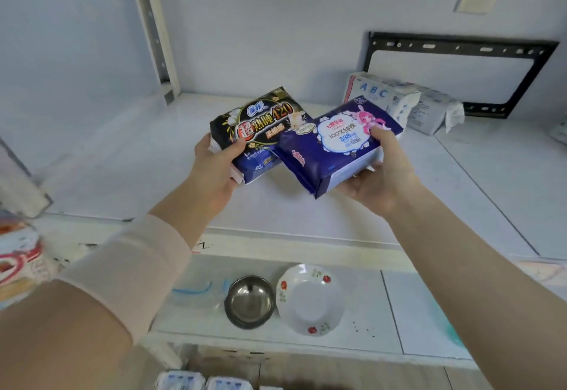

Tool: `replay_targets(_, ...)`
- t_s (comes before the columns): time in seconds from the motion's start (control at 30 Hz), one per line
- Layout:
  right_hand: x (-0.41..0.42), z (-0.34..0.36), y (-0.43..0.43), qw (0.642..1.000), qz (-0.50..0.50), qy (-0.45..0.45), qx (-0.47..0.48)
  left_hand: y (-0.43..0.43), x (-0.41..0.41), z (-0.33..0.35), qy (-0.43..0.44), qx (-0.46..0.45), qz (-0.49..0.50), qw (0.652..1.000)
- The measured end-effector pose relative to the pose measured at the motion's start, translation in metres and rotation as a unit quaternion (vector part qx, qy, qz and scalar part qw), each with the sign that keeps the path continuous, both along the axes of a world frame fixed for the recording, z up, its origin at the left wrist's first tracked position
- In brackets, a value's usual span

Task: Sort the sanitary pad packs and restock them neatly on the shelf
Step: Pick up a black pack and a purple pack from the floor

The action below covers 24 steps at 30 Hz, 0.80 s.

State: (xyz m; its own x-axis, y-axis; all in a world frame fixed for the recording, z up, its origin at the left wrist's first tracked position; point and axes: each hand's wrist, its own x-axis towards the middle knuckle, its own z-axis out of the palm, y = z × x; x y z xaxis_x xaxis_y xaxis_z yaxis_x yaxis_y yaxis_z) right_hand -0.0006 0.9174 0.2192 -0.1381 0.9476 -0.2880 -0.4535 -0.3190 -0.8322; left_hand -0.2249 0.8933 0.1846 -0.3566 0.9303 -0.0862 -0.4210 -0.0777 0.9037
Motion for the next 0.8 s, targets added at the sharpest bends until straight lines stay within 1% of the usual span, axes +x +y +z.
replay_targets(0.1, 0.015, 0.0, -0.03, 0.999, 0.03, -0.008, -0.005, -0.039, 0.003, 0.006, 0.003, 0.006, 0.004, 1.0)
replay_targets(0.27, 0.038, -0.006, -0.089, 0.998, 0.059, 0.026, -0.009, -0.096, 0.026, 0.015, -0.013, 0.016, 0.017, 1.0)
replay_targets(0.4, 0.056, -0.011, -0.138, 0.999, 0.039, 0.005, -0.015, -0.136, 0.043, 0.013, 0.003, 0.014, -0.018, 1.0)
replay_targets(0.53, 0.076, -0.028, -0.188, 0.999, 0.029, -0.009, -0.025, -0.179, 0.062, -0.002, -0.006, -0.014, -0.033, 0.999)
replay_targets(0.63, 0.092, -0.049, -0.224, 0.999, -0.003, -0.013, -0.045, -0.214, 0.076, -0.014, 0.0, -0.037, -0.052, 0.998)
replay_targets(0.7, 0.103, -0.065, -0.246, 0.998, 0.003, -0.016, -0.063, -0.234, 0.084, -0.026, -0.008, -0.051, -0.055, 0.997)
replay_targets(0.8, 0.123, -0.092, -0.279, 0.996, 0.031, -0.038, -0.079, -0.262, 0.093, -0.047, 0.009, -0.079, -0.071, 0.994)
